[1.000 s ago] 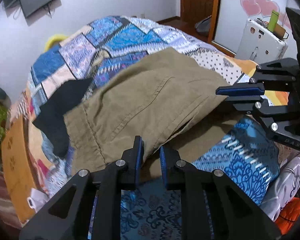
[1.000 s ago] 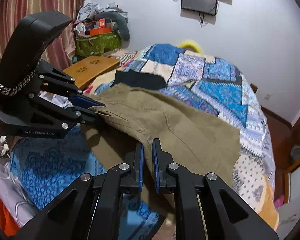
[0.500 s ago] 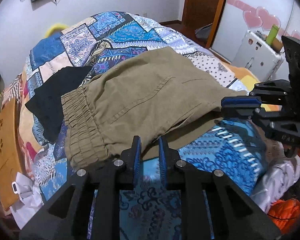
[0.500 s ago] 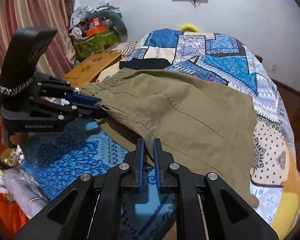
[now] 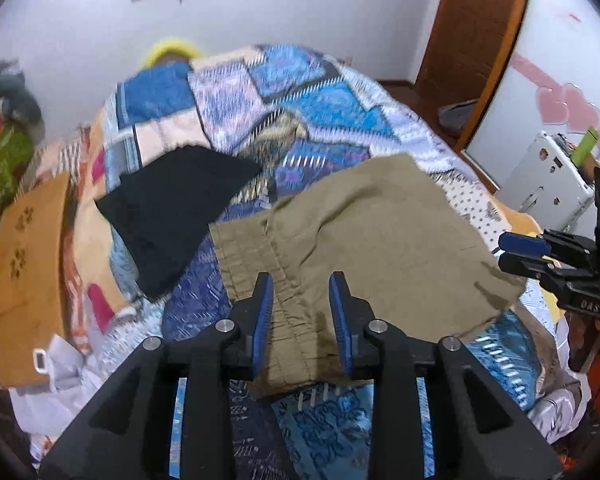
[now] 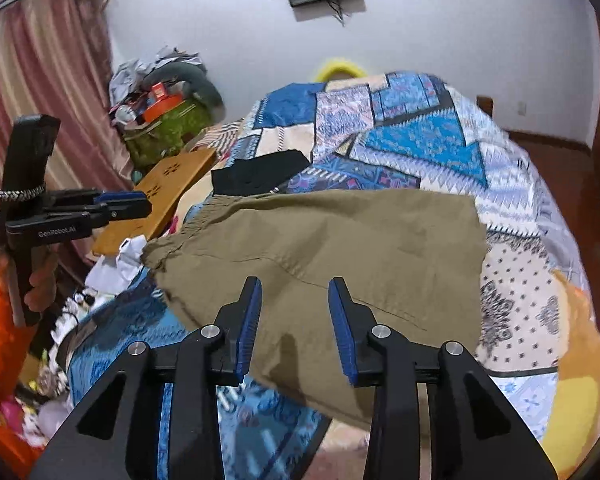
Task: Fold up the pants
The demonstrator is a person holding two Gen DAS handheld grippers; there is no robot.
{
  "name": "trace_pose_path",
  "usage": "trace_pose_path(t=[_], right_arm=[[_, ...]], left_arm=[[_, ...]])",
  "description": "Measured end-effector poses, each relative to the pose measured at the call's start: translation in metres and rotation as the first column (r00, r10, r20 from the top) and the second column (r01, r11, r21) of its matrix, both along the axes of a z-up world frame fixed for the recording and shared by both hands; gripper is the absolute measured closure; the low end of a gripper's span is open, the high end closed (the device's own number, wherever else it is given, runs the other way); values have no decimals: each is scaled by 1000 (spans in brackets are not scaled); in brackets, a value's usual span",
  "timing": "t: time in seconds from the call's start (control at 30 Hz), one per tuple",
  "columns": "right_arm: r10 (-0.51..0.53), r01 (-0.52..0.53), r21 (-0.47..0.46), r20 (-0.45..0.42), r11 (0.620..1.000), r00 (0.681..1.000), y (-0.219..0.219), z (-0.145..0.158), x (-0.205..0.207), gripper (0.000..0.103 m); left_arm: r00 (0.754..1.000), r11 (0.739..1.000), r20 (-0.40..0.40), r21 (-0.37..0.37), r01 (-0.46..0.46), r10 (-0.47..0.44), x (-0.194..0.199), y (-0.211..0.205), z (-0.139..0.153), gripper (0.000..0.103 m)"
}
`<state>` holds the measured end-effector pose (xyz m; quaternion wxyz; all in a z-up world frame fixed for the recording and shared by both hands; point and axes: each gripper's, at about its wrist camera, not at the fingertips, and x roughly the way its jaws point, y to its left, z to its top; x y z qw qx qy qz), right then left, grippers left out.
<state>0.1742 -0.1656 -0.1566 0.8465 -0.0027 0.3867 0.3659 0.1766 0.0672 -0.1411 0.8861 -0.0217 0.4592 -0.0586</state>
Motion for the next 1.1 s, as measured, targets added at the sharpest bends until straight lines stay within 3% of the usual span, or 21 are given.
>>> trace_pose_path(t=[0.13,0.2,0.23,0.4,0.53,0.77,1.0,1.1], right_arm=[[8,-11,-54,-55,998,998,7,-24,2,72],[-1,-5,-81,-73,997,997,3,-36,1,72],[-9,2,-91,-79,996,997,-2,-41,0,72],[-89,82,-86,-73,993,993,-42,-45,-5,72],[-161,152,-110,-79,982,984,-69,-51,-6,72],[-202,194,-76,-112,978,973,-94,-60,-18,69],[-183,171,-90,-149,981,972,-93,-56,-10,68],[-155,141,-132,-105,981,982,-90,-44,-5,66]], left_arm=[[995,1000,-98,24,-12,15,6,1,-39,72],[995,999,-93,31,-19,22,-1,5,-48,64],[996,999,-79,36,-29,32,-5,7,-48,56],[996,998,-66,34,-51,53,-15,15,-50,48],[996,997,-55,53,-61,64,-18,14,-49,47],[996,991,-34,107,-75,79,-25,7,-52,46],[995,990,-42,107,-88,93,-31,12,-39,46],[993,986,-18,119,-114,117,-26,20,-25,43]])
